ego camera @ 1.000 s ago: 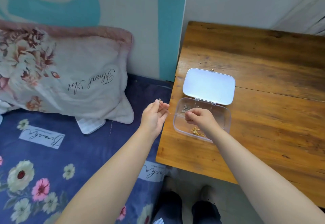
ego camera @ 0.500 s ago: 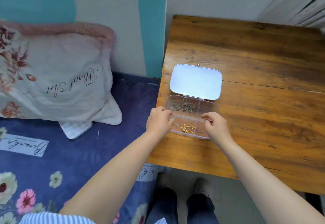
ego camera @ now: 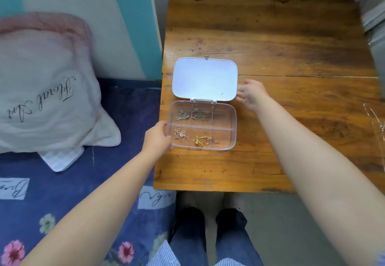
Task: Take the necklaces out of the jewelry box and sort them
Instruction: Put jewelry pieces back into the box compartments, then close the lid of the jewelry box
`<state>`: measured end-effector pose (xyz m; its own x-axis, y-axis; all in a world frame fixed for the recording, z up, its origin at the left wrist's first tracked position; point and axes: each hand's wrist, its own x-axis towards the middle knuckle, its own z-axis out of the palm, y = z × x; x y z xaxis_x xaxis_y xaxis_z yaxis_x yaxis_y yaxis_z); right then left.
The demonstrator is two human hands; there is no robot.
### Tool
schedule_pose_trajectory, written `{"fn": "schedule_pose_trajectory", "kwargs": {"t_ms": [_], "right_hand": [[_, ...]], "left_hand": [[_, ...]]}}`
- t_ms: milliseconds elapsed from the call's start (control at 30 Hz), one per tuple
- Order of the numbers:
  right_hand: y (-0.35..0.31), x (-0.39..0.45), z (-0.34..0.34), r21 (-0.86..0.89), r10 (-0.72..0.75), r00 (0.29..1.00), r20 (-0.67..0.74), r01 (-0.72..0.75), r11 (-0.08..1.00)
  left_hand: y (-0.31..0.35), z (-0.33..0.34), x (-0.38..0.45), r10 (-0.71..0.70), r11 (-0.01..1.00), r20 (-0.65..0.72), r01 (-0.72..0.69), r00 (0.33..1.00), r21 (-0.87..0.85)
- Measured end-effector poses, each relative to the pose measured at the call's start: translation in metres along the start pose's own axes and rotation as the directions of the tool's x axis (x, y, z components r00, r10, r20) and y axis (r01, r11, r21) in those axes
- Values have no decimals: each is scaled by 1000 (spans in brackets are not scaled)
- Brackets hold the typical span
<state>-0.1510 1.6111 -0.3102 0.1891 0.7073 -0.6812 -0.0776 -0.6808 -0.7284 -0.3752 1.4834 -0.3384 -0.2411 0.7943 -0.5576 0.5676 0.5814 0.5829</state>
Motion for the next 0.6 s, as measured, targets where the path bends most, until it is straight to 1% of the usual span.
{"fn": "schedule_pose_trajectory", "kwargs": {"t_ms": [100,167,233,333,400,500,600], "right_hand": [[-3,2,-3,-142,-55,997,-56,47,989],[-3,3,-7,-204,-114,992,-49,102,974],[-2,3,-11,-237,-207,978,-21,196,951],[-1,-4,-14,-275,-399,917,-1,383,882],[4,-13,-17,-282,-478,878,27,465,839],[18,-30,-26,-337,-529,846,61,516,787],[42,-47,-37,-311,-496,866,68,491,814]], "left_hand": [[-3,3,1,-25,999,-8,25,1000,-32],[-2,7,1,-47,997,-13,47,999,-60],[1,11,1,-57,996,-23,55,998,-75],[5,16,0,-81,990,-14,79,997,-114],[5,18,-3,-97,979,22,99,995,-181],[-1,15,-9,-136,923,88,159,987,-349],[-7,6,-9,-185,858,71,196,980,-474]]}}
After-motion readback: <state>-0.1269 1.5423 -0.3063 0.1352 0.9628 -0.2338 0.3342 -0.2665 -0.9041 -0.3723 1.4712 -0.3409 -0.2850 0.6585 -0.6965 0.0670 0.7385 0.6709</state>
